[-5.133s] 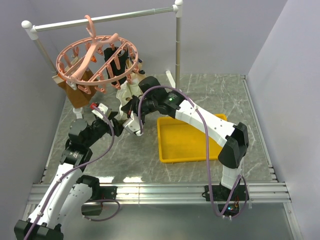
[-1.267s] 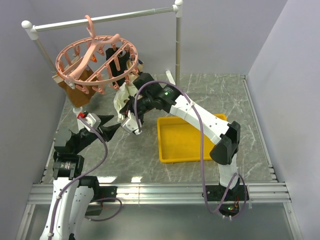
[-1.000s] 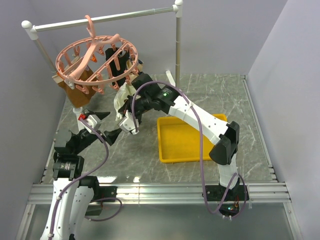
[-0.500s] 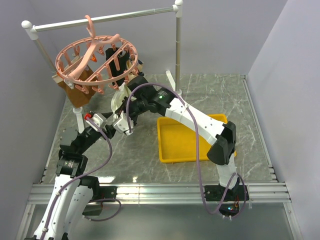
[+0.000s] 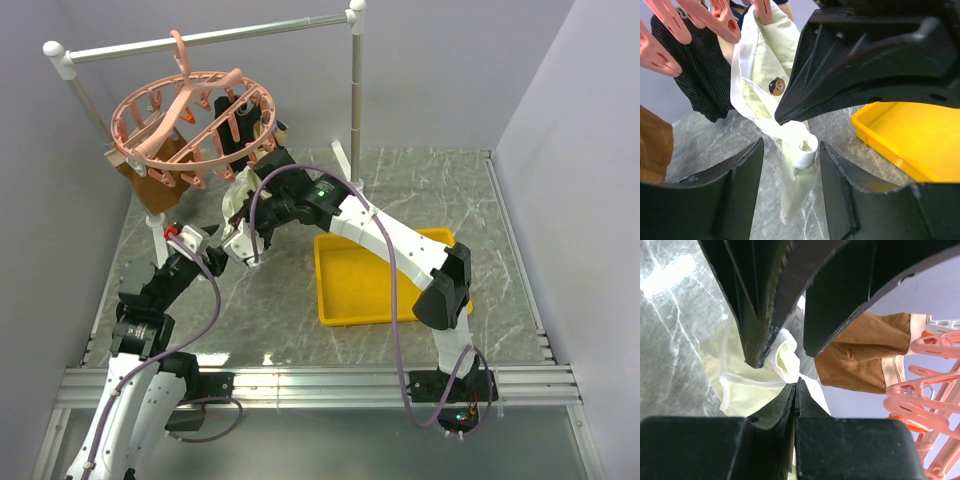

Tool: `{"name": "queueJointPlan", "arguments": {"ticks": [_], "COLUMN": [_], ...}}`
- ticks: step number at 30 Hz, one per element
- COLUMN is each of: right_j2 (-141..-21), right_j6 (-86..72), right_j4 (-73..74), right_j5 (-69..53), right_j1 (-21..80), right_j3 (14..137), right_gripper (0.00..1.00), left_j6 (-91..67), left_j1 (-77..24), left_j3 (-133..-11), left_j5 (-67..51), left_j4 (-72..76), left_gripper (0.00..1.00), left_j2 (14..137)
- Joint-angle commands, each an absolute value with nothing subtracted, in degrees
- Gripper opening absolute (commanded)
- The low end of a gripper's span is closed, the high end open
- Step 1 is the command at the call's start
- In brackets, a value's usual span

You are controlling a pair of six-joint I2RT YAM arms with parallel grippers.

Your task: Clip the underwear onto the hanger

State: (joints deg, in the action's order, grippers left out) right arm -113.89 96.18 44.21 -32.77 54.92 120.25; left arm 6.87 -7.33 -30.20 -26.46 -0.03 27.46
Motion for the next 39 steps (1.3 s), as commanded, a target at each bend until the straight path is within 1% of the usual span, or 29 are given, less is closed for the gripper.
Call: {"name": "queueJointPlan", "arguments": {"ticks": [1,3,9,10,12,13,15,16,18,19,20,21,22,24,25,27,31,33,34,35,36,37,38,39], "right_j2": [-113.4,-113.2,-112.6,-112.6,-112.2,-112.1,-111.3,-111.3,-110.8,-110.8,-110.8,-110.7,-110.5,-110.0,-109.7,-108.5,-105.8,-104.0,-103.5,-102.6,-102.2,-101.7,-101.0,-100.6], "right_j6": [94.6,94.6,93.4,93.3,93.7,94.0,93.5,93.4,92.8,92.5,92.1,90.5,89.7,87.4,86.1,82.7,74.4,65.0,61.2,52.4,47.9,43.5,35.2,31.3], "right_j4": [42.9,43.1,42.8,43.0,43.4,43.4,42.5,41.7,41.0,40.3,39.9,38.9,37.0,35.0,31.8,27.2,19.0,15.0,11.3,9.3,5.6,3.7,2.0,0.5], "right_j5": [-33.0,-33.0,-33.3,-33.5,-33.7,-33.7,-33.9,-33.8,-33.5,-33.4,-33.3,-33.0,-33.0,-33.1,-33.2,-33.7,-34.7,-35.8,-36.6,-37.1,-37.2,-37.4,-37.2,-37.0], "right_j1": [55.3,55.3,55.3,55.2,55.2,55.2,55.2,55.2,55.1,55.2,55.1,54.9,54.8,54.3,53.8,53.1,50.5,49.3,47.9,47.5,47.0,46.5,46.3,46.3], "right_j3": [123.5,123.6,123.0,123.0,123.0,122.5,120.9,120.4,119.3,119.0,118.7,118.1,117.9,116.9,116.4,114.7,111.3,109.4,109.0,108.1,107.7,107.0,105.7,104.9], "right_gripper": [0.00,0.00,0.00,0.00,0.00,0.00,0.00,0.00,0.00,0.07,0.12,0.21,0.37,0.49,0.58,0.66,0.69,0.69,0.67,0.65,0.62,0.60,0.59,0.58], "left_j6": [5.5,5.2,5.7,5.8,5.6,5.5,4.4,3.7,1.7,1.0,0.4,-2.9,-3.8,-6.5,-7.4,-9.8,-11.8,-12.0,-12.1,-12.8,-13.2,-13.7,-14.9,-15.7], "left_j1": [-7.5,-7.5,-7.5,-7.5,-7.5,-7.5,-7.5,-7.5,-7.5,-7.5,-7.5,-7.5,-7.5,-7.4,-7.4,-7.4,-7.4,-7.2,-7.1,-7.0,-6.9,-6.9,-6.6,-6.3], "left_j3": [-29.6,-29.6,-30.3,-30.3,-30.1,-30.0,-29.9,-30.0,-30.1,-30.6,-30.8,-31.1,-31.7,-32.3,-32.5,-32.3,-31.4,-31.4,-31.3,-31.4,-31.6,-31.7,-31.8,-31.8], "left_j5": [-25.8,-25.8,-25.8,-25.4,-24.7,-24.9,-26.0,-26.4,-26.9,-26.4,-25.6,-24.8,-23.3,-21.7,-21.1,-20.8,-19.7,-19.1,-19.2,-19.3,-20.1,-20.6,-20.9,-21.4], "left_j4": [0.2,0.2,1.7,1.8,2.5,2.7,3.5,3.7,3.9,3.7,3.5,3.2,1.8,0.4,0.2,-1.4,-1.6,-1.1,-0.7,-0.4,0.1,1.4,2.5,3.1], "left_gripper": [0.54,0.53,0.46,0.42,0.39,0.34,0.28,0.22,0.15,0.04,0.01,0.00,0.00,0.00,0.00,0.00,0.00,0.00,0.01,0.00,0.00,0.01,0.00,0.00], "left_j2": [26.6,26.8,28.7,29.3,29.4,29.2,28.7,28.6,27.7,27.4,27.3,27.2,27.1,27.0,26.8,26.4,26.3,26.6,27.0,27.2,27.6,28.5,28.8,29.2]}}
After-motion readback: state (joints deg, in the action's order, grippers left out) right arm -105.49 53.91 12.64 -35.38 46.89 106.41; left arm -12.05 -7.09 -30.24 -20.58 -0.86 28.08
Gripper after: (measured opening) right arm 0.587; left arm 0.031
